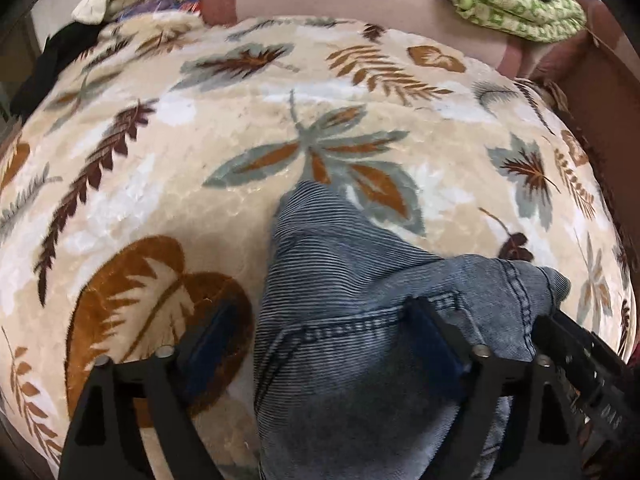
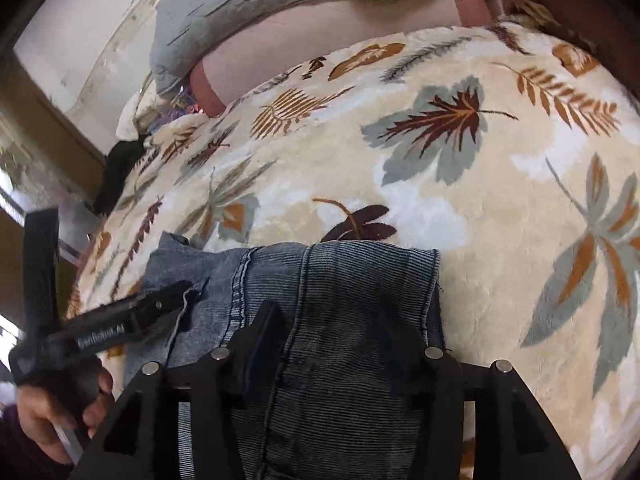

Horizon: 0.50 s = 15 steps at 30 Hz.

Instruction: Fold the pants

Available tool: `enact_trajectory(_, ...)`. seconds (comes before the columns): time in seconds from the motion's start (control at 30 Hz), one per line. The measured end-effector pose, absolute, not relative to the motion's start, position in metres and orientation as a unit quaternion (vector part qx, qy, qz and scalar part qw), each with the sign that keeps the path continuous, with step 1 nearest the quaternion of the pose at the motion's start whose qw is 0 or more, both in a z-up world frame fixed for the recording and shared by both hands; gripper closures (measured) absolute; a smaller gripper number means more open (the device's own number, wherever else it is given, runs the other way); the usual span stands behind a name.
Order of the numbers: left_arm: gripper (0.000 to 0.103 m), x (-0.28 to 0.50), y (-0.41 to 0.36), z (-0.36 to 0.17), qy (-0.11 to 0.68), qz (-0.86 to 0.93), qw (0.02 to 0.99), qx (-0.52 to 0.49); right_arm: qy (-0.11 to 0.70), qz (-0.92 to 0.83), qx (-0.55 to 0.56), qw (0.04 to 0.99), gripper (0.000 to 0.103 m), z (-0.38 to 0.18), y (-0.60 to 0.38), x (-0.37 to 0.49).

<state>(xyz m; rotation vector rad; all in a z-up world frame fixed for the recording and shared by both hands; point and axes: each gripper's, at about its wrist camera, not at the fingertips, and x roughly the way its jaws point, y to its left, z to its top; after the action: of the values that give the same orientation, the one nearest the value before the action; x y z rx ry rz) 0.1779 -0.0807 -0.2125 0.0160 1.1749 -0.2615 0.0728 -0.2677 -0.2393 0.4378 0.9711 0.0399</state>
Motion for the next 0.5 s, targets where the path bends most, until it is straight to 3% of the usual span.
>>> enact_trajectory(0.13, 0.013, 0.167, -0.072, -0.202, 0.557, -0.124, 0.822, -0.008, 0.441, 0.021, 0.195, 0.876, 0.047, -0.226, -0.264, 0.061)
enact_trajectory(0.33, 0.013, 0.104, -0.057, -0.161, 0.491, -0.135, 0.860, 0.034, 0.384, 0.047, 0.175, 0.906, 0.047, -0.196, -0.258, 0.019)
enact_trajectory(0.5, 0.013, 0.058, -0.055, -0.157, 0.475, -0.145, 0.864, 0.084, 0.375, 0.060, 0.138, 0.915, 0.047, -0.188, -0.239, -0.008)
